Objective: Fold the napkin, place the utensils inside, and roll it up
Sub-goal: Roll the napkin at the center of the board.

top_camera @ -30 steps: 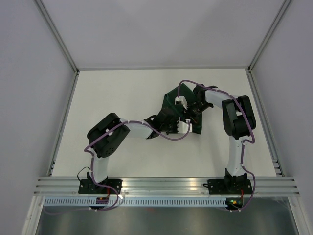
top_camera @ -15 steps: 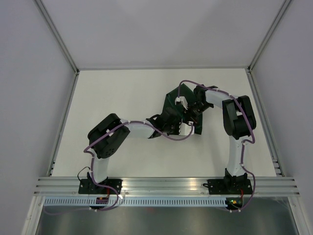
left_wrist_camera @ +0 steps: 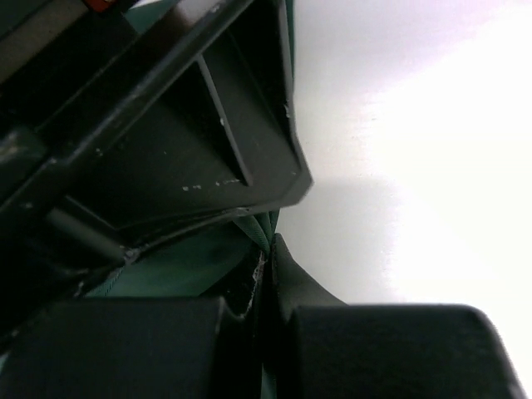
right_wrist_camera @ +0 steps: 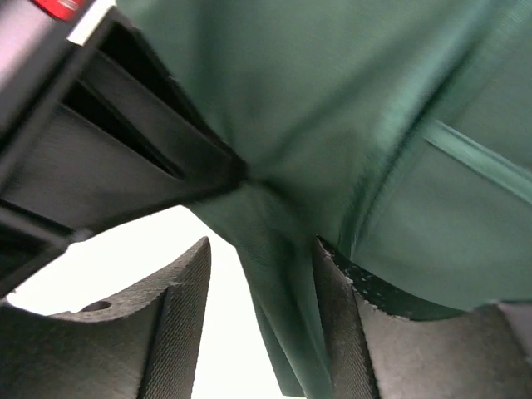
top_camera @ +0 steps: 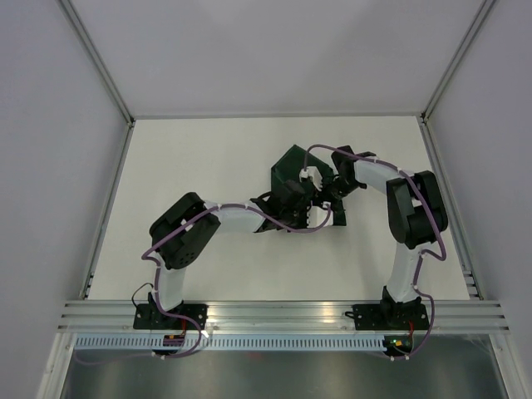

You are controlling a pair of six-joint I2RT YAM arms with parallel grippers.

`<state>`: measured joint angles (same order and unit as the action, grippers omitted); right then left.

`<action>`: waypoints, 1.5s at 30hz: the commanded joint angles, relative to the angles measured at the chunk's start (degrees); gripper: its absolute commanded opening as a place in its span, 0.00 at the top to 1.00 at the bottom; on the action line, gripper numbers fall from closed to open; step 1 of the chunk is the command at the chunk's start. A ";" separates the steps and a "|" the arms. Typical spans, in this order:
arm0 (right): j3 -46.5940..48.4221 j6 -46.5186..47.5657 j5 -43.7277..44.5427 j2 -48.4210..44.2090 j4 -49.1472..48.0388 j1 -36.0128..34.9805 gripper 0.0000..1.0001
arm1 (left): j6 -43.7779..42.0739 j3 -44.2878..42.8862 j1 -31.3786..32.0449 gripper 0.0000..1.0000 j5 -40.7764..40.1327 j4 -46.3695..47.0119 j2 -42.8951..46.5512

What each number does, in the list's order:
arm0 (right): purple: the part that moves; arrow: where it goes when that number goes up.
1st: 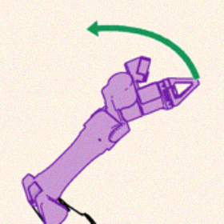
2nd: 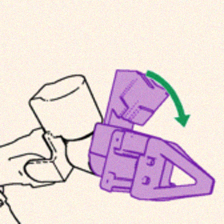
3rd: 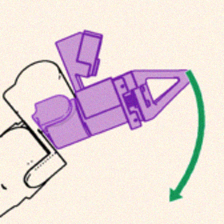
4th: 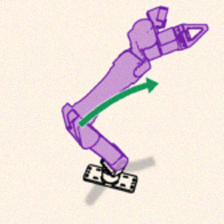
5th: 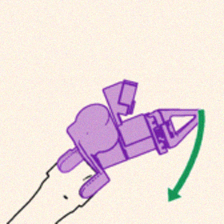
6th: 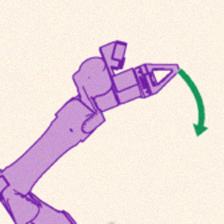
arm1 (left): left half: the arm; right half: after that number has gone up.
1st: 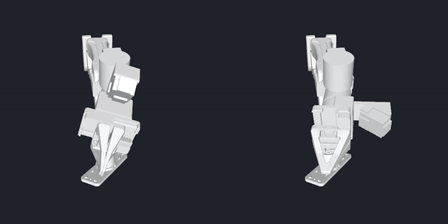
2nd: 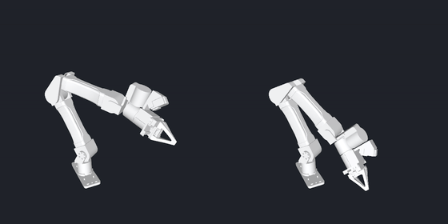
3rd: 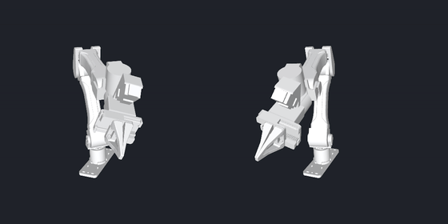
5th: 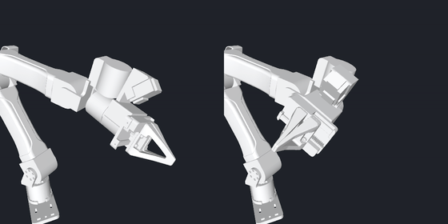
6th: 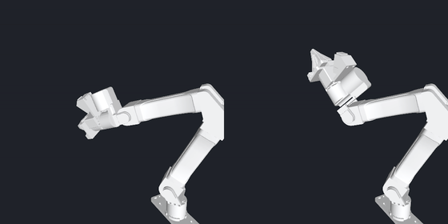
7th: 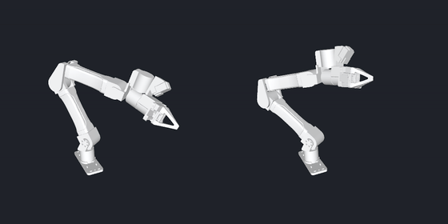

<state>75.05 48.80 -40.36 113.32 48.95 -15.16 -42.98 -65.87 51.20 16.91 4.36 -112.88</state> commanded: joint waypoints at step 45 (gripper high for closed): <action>-36.63 3.15 -2.45 -36.06 -39.62 1.63 0.27 | 25.05 -7.26 -6.55 0.98 24.05 -9.81 -6.21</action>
<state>40.73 50.00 -40.95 79.75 16.08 -11.40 -19.75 -71.77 44.77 38.20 -3.27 -117.14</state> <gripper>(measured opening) 0.731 0.032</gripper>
